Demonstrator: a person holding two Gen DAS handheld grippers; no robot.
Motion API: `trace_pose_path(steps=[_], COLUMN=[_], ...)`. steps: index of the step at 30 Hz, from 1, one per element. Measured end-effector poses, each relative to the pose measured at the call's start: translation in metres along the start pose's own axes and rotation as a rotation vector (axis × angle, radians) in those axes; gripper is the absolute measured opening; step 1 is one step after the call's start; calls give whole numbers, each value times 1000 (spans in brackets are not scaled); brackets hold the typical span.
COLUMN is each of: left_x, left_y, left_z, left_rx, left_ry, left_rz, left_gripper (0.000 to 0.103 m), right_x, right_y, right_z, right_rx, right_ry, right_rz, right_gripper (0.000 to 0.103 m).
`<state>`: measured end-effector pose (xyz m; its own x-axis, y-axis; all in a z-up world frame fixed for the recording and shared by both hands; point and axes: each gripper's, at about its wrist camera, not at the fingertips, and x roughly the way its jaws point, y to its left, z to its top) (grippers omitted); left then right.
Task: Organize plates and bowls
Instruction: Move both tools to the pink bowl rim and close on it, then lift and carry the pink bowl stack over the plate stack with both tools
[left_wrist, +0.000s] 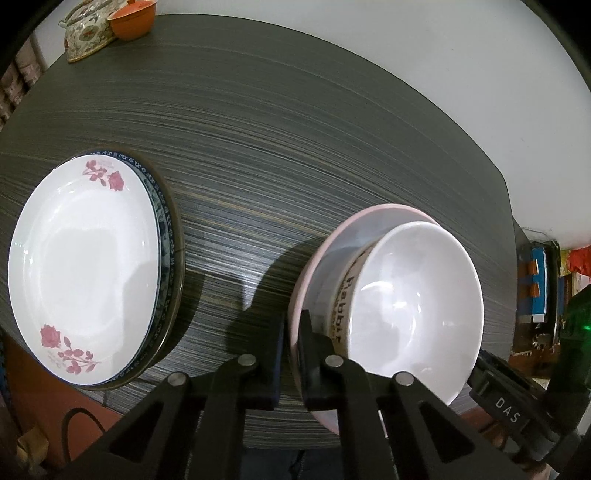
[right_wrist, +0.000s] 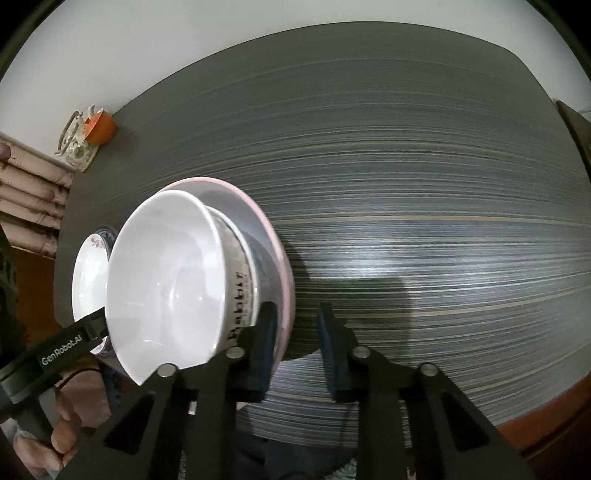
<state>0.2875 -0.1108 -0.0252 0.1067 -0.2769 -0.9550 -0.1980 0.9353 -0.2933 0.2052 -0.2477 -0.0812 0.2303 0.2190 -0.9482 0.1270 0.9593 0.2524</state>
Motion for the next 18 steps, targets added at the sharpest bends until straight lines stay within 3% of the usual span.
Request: trace_pose_path(steps=[3, 18], left_x=[0, -2], left_y=[0, -5], left_z=[0, 0], left_rx=[1, 10], left_ry=[0, -4], left_rz=[1, 10], left_gripper=[5, 5], right_x=[0, 0], right_y=[2, 6], right_z=[0, -1], right_rx=[-10, -29], right_ry=[-1, -17], right_rz=[10, -8], right_gripper=[12, 12])
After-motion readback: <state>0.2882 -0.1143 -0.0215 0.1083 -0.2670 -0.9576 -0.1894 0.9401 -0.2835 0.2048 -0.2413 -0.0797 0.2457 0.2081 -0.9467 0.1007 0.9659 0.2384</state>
